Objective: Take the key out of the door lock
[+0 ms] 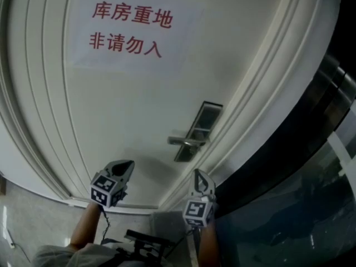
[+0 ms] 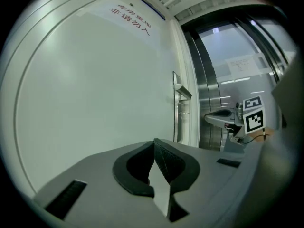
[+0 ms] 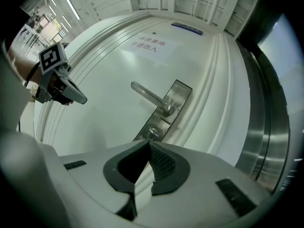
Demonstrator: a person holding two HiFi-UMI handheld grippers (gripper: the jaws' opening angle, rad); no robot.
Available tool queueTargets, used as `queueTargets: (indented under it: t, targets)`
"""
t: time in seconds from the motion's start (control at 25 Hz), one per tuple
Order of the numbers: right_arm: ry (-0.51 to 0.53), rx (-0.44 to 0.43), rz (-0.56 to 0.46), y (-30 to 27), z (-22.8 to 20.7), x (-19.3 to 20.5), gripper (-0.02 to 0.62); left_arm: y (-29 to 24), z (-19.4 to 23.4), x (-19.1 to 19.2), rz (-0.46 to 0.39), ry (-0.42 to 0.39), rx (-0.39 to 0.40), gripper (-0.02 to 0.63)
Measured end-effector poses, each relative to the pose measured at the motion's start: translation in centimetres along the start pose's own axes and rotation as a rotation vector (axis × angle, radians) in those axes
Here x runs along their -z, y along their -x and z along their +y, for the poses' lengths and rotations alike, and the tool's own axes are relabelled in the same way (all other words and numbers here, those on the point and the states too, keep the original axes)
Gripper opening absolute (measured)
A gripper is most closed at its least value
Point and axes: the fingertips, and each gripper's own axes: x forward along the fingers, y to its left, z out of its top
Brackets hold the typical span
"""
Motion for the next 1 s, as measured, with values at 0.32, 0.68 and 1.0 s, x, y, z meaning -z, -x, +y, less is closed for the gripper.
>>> queueTargets:
  t: [0.32, 0.68, 1.0]
  targets:
    - [0.199, -0.001, -0.019, -1.5, -0.4, -1.5, 0.014, 0.1, 0.6, 0.1, -0.009, 0.013, -0.026, 0.005]
    - [0.417, -0.013, 0.011, -3.8, -0.3, -1.7, 0.063, 0.9, 1.9, 0.6, -0.011, 0.033, -0.066, 0.005]
    - [0.478, -0.009, 0.019, -5.9, -0.8, -1.7, 0.106, 1.7, 3.0, 0.7, -0.014, 0.044, -0.096, 0.005]
